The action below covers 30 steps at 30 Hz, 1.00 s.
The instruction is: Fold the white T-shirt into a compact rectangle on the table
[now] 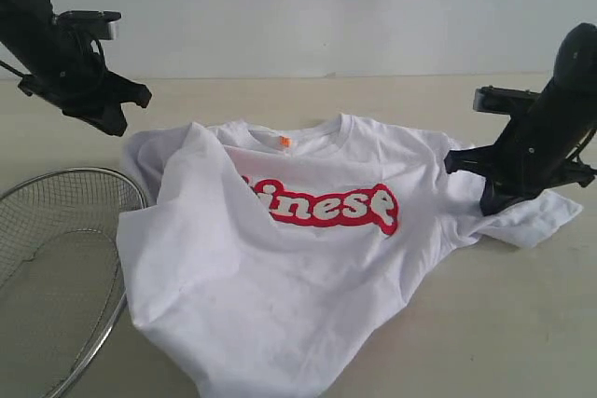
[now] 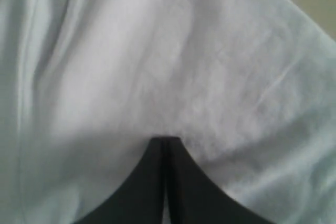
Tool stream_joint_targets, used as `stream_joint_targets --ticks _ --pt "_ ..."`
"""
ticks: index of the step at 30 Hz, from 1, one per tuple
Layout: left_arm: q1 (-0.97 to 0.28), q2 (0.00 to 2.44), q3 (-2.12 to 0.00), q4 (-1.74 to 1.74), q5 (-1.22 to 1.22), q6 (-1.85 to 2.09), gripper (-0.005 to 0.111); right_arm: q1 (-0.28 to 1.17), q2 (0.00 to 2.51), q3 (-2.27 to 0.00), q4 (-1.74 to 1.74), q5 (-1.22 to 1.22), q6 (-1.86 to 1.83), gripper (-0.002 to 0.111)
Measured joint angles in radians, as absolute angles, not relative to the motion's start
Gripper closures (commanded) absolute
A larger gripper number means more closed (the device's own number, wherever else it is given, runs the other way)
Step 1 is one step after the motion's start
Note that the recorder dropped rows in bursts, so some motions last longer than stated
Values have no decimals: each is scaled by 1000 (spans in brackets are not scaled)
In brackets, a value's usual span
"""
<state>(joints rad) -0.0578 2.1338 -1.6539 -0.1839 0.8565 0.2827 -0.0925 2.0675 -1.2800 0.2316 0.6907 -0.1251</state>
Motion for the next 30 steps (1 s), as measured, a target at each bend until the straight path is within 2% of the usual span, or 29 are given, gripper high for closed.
stream_joint_targets --ticks 11,18,26,30 --pt "-58 2134 -1654 -181 859 281 102 -99 2193 -1523 91 810 -10 108" --pt "-58 2130 -1654 -180 914 274 102 -208 2278 -1690 102 907 33 108" --pt "-43 2011 -1714 -191 963 237 102 -235 2214 -1698 445 854 -167 108" --pt "-43 1992 -1737 -314 1020 292 102 -214 2187 -1698 596 908 -302 108"
